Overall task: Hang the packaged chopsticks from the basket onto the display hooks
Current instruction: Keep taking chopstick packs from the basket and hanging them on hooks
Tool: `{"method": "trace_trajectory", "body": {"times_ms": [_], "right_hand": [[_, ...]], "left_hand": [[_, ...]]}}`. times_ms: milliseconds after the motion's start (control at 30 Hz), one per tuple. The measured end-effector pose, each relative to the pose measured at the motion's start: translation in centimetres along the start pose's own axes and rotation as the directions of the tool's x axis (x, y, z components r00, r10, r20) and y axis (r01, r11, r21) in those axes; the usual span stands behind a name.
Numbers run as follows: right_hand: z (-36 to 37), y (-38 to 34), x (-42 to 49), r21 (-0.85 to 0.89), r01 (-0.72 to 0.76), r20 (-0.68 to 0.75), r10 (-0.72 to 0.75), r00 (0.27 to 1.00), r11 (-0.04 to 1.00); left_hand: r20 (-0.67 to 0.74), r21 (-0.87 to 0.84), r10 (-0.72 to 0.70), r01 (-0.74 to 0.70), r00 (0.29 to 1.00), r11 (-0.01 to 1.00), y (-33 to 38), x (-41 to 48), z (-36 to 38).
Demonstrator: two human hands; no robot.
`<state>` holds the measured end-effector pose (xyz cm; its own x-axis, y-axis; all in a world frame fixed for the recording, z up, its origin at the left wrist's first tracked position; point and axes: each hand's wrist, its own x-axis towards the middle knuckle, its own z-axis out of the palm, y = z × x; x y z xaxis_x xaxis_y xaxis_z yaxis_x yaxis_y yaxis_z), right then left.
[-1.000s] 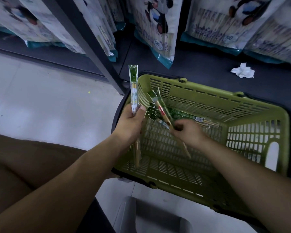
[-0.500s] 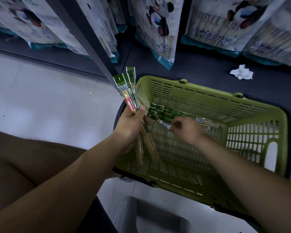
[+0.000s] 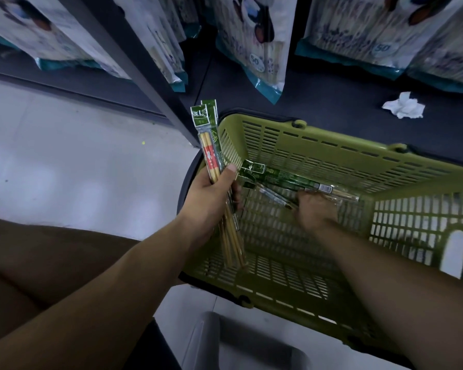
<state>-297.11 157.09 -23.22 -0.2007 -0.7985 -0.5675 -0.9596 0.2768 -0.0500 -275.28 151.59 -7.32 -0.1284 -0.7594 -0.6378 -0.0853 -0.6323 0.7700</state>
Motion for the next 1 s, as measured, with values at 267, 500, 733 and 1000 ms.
{"method": "trace_trajectory", "body": {"times_ms": [267,500,733,1000], "right_hand": [[-5.8,-1.8,-3.3,0.72,0.118,0.026,-0.196,0.98,0.684],[-10.7,-6.5,-6.7,0.786,0.335,-0.1,-0.428,0.898,0.52],[-6.9,-2.9,-3.3,0.623,0.167,-0.036,-0.186,0.982,0.764],[-2.5,-0.6,0.8,0.108,0.053,0.032,-0.056,0.998,0.993]], "left_hand": [[-0.021,0.051,-0.035,0.036,0.999,0.998,-0.4,-0.2,0.1],[0.007,-0.108,-0.078,0.078,0.997,0.991,0.4,-1.0,1.0],[-0.005,-0.049,-0.107,0.107,0.994,0.993,1.1,-0.5,-0.1],[0.019,-0.052,-0.128,0.129,0.992,0.99,0.4,0.0,0.0]]}}
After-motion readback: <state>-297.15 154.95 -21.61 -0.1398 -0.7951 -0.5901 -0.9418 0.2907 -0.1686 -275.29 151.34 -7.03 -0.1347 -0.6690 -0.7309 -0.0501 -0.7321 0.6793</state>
